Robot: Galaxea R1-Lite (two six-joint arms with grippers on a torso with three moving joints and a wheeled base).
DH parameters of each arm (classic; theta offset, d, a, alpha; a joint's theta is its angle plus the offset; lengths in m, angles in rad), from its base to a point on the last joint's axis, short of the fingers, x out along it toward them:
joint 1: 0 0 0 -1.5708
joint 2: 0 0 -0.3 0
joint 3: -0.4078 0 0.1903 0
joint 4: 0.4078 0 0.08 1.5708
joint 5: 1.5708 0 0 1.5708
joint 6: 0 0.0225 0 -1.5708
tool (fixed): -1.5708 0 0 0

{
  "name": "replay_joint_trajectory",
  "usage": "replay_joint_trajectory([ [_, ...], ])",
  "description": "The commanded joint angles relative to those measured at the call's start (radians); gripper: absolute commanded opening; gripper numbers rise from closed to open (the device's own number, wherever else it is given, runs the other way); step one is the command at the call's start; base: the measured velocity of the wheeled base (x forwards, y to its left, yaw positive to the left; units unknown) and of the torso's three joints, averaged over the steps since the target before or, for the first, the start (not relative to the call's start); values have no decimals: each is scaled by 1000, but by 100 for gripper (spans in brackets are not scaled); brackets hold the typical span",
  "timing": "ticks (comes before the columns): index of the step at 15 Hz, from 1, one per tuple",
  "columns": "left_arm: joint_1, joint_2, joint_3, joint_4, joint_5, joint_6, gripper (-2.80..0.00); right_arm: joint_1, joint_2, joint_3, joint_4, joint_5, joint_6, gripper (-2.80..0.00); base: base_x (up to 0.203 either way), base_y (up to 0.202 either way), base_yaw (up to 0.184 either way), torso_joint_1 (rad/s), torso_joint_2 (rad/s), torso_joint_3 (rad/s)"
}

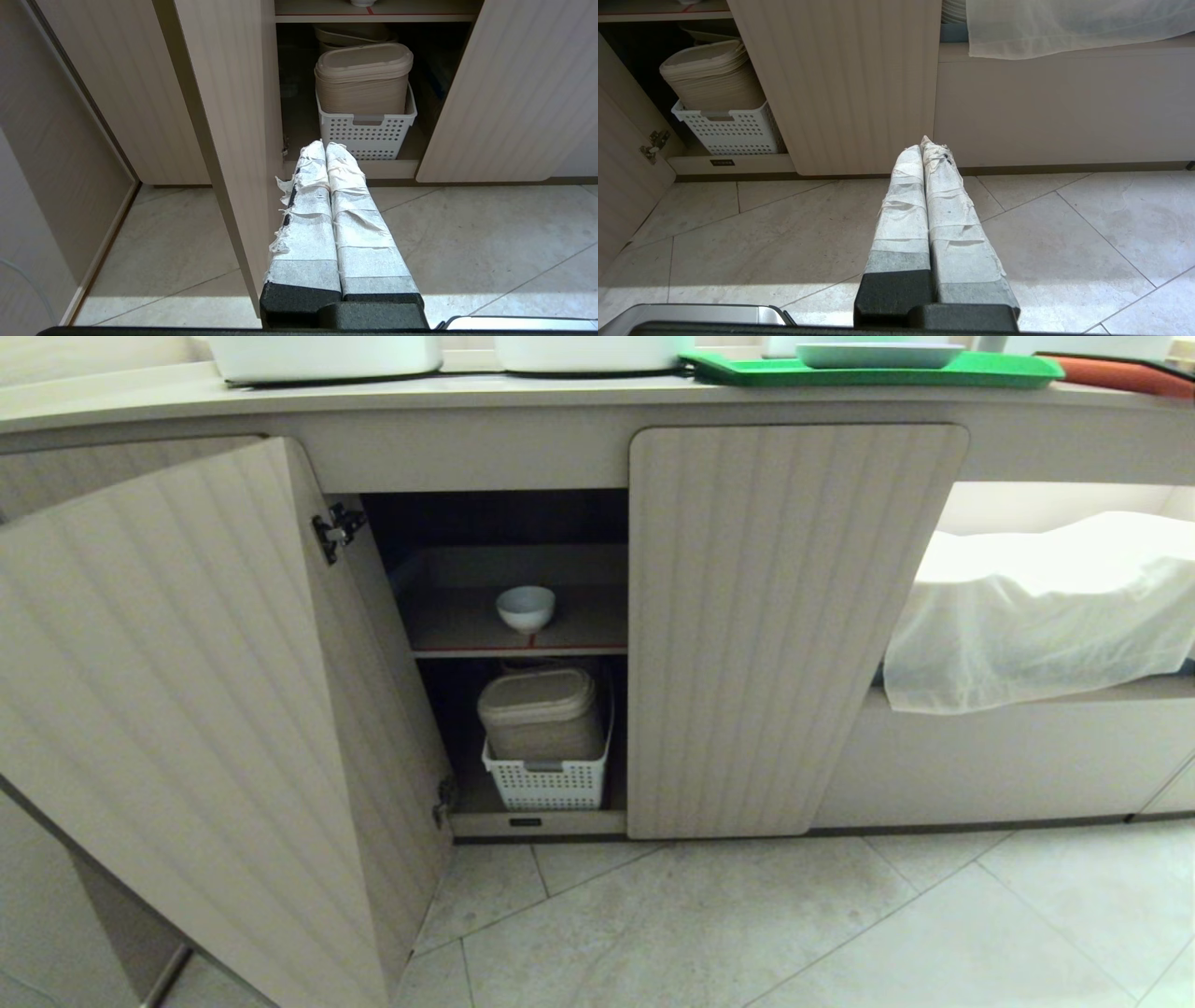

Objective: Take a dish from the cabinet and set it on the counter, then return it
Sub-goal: Take the bowl from the cabinet

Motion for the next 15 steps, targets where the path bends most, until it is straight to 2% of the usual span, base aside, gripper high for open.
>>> replay_joint_trajectory([
  [1,0,0,0,0,0,0,-280,0,0,0,0,0,0,-280,0,0,0,0,0,0],
  [15,0,0,0,0,-3,-2,-280,0,0,0,0,0,0,-280,0,0,0,0,0,0],
])
